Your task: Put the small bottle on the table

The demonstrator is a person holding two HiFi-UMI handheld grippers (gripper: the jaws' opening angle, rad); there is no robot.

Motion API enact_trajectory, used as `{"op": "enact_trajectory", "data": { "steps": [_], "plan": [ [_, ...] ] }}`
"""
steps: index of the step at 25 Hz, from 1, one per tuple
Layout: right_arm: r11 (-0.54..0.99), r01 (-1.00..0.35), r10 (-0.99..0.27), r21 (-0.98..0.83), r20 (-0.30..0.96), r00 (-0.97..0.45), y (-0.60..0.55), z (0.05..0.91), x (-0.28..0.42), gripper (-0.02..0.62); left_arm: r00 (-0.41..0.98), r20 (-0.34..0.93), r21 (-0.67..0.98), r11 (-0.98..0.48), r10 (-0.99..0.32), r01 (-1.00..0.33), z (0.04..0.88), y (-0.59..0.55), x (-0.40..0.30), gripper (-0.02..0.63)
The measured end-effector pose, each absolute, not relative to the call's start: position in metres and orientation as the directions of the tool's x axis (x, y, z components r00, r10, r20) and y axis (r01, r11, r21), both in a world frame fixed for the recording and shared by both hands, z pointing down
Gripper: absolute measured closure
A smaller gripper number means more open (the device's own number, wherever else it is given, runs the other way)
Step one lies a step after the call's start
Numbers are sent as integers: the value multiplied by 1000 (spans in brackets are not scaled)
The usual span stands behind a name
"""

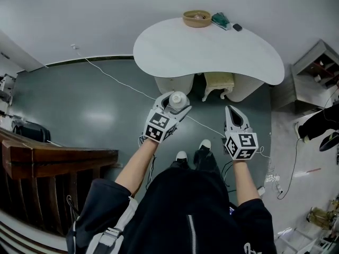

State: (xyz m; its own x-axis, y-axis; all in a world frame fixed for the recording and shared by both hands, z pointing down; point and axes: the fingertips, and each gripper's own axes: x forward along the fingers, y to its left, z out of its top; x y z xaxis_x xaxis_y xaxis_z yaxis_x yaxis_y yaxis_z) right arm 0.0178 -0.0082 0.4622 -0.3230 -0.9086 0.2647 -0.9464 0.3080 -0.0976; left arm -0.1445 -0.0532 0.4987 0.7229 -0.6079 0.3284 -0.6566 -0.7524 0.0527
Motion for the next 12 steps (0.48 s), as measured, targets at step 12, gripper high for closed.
{"op": "enact_trajectory", "data": {
  "steps": [12],
  "plan": [
    [328,-936,-899,-127,260,-351,-111,482,40,594,700,356,47,-736,-619,-675,516,-147,-127,272]
  ]
}}
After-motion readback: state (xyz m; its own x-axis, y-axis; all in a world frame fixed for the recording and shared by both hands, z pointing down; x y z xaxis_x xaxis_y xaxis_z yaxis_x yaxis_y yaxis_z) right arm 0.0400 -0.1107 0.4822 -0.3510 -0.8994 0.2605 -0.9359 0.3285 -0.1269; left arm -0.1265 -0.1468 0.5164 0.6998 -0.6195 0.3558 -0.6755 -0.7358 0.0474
